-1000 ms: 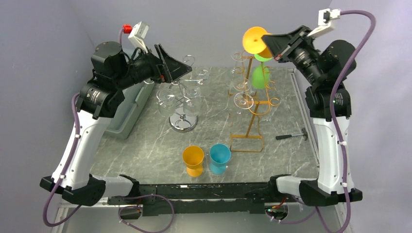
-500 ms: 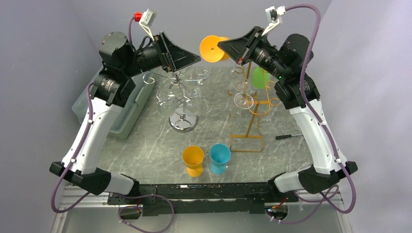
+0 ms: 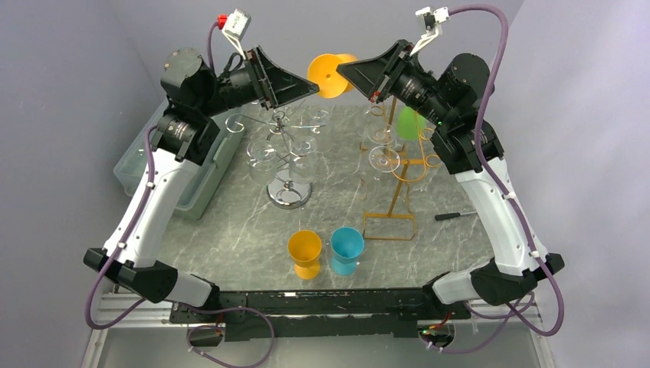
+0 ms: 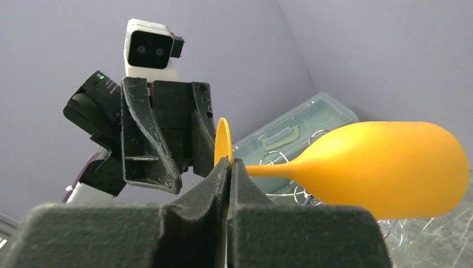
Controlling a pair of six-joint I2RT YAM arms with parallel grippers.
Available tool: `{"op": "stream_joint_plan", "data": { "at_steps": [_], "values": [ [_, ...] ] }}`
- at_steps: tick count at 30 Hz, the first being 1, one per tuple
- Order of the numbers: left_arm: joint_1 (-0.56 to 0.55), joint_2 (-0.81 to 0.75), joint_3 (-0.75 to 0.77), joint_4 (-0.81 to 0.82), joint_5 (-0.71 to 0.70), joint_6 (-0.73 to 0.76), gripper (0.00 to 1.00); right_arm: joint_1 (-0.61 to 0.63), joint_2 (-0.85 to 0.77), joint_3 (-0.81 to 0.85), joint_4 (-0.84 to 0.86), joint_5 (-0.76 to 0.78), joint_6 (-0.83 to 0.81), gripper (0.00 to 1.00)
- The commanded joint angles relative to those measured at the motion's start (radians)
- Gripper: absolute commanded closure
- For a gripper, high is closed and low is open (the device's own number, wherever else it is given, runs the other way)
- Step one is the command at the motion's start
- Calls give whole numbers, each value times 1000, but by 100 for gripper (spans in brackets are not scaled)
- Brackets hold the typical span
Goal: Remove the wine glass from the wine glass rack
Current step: Place the wine glass at the center of the board.
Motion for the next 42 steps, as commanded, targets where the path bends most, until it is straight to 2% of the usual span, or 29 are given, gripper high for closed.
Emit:
{"op": "stream_joint_plan", "data": {
  "at_steps": [1,12,18,24,25,26,27,30,32,33,34,37,42],
  "values": [
    [3,13,-2,104,45,-45,52,7,-16,32,69,8,11,100],
    [3,27,-16,186,69,-97,69,9,-23,10,83,-10,44,100],
    [3,40,-9,204,73,-116,74,12,-35,-6,83,-11,45,100],
    [3,57,13,217,86,-145,99,12,-43,-19,73,-5,14,100],
    [3,59,18,217,87,-152,100,11,-44,-19,66,-1,4,100],
    [3,61,20,222,89,-164,100,11,-46,-20,61,1,-10,96],
    [3,61,20,233,89,-179,100,9,-51,-20,55,9,-27,86],
    [3,55,20,244,65,-225,100,-8,-69,-22,33,50,-76,40],
    [3,48,17,259,45,-262,100,-46,-92,-43,39,55,-80,21],
    [4,46,19,261,35,-277,100,-95,-101,-63,64,32,-63,7],
    [3,45,21,257,24,-289,100,-124,-112,-90,87,-8,-34,1],
    [3,40,22,254,-4,-324,100,-265,-141,-182,208,-112,61,0],
    [3,29,-8,365,-29,-455,100,-390,-134,-292,396,-269,189,0]
  ]
}}
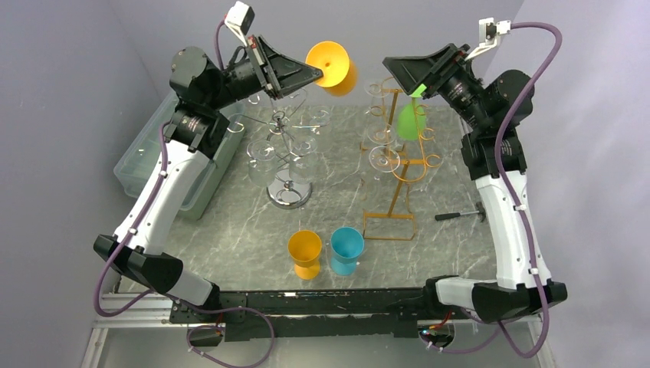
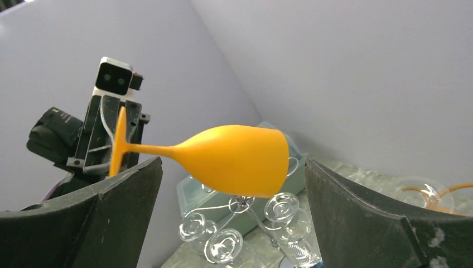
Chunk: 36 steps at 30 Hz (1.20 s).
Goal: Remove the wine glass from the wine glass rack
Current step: Place the wine glass at the center of the board.
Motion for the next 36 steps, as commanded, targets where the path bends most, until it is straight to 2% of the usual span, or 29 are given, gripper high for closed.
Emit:
{"op": "stream_joint_plan", "data": {
  "at_steps": [1,8,17,22,32,36],
  "values": [
    [1,-33,6,173,-33,-155,100,-78,9,-85,274,-200,153,0],
    [1,-14,4,354,14,-353,100,-137,75,-142,542,-379,297,0],
    [1,17,-30,585,55,-554,100,-141,93,-185,825,-480,452,0],
    [1,39,-26,654,71,-607,100,-133,106,-198,989,-502,562,0],
    [-1,76,-27,788,72,-694,100,-50,143,-153,1069,-506,622,2],
    [-1,72,-40,822,68,-707,100,-36,169,-144,1186,-495,709,5]
  ]
}}
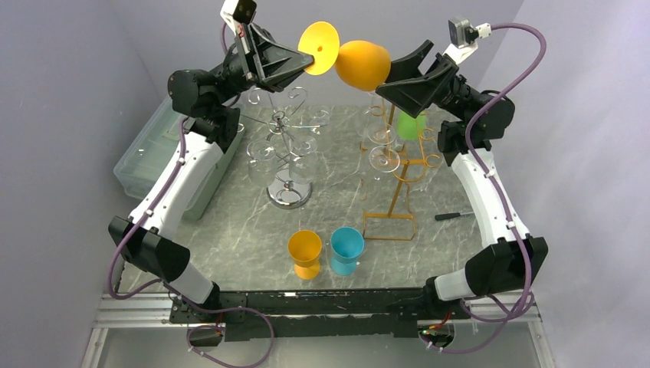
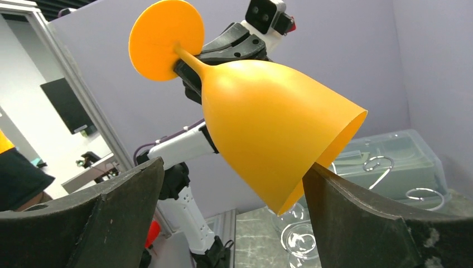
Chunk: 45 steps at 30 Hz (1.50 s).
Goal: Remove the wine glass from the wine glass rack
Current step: Place the wine glass at the center of the board.
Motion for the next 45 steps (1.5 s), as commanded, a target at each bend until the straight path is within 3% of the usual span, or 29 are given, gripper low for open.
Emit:
{"op": "stream_joint_plan", "data": {
  "at_steps": [1,11,15,18,21,23,30,33,36,45],
  "values": [
    [-1,-10,-3,138,8,-54,100,10,18,48,203,10,121,6],
    [-15,-7,-19,214,0,-122,100,48,51,91,367,58,234,28],
    [-24,-2,-24,240,-7,-147,100,71,52,116,359,69,217,44],
    [-29,-2,-26,246,-10,-154,99,85,54,128,348,74,208,61],
    [-30,-11,-42,241,-13,-148,90,88,45,131,326,79,191,87],
    [-30,-26,-56,211,-10,-120,79,88,25,129,271,80,150,100],
    [-22,-127,-127,-84,11,131,37,87,-150,82,-170,123,-169,100],
    [-10,-180,-151,-258,1,277,25,86,-227,79,-388,179,-331,100],
    [-3,-234,-168,-434,-31,440,2,85,-283,84,-549,226,-422,100],
    [17,-341,-104,-931,-202,852,1,85,-339,141,-858,296,-545,100]
  ]
}}
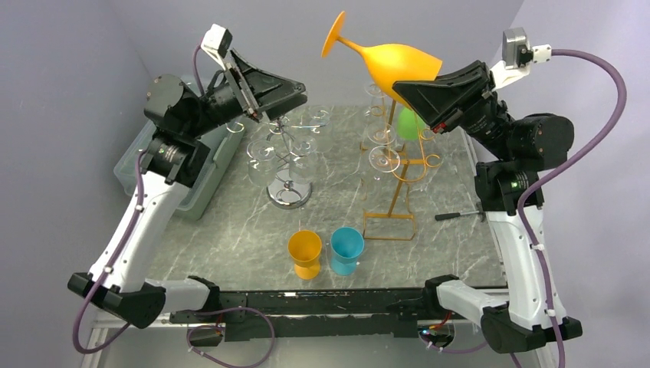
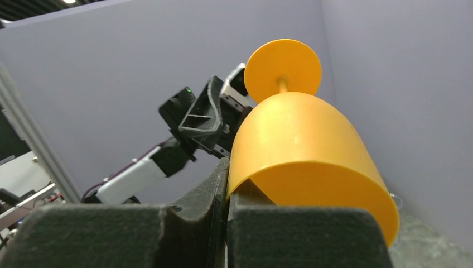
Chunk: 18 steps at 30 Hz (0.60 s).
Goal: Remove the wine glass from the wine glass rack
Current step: Place the wine glass at the center of the board.
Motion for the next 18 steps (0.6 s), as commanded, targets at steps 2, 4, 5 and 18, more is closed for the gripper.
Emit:
{"op": "stream_joint_plan", "data": {
  "at_steps": [2,4,5,18],
  "values": [
    [11,-76,122,-473,-193,408,0,2,-5,71,-265,69,-113,100],
    [11,-107,173,-601,-284,518,1,3,8,98,-329,69,-113,100],
    [11,-123,196,-656,-329,571,0,3,9,100,-342,69,-113,100],
    [11,-266,318,-987,-745,889,0,286,89,232,-801,69,-113,100]
  ]
}}
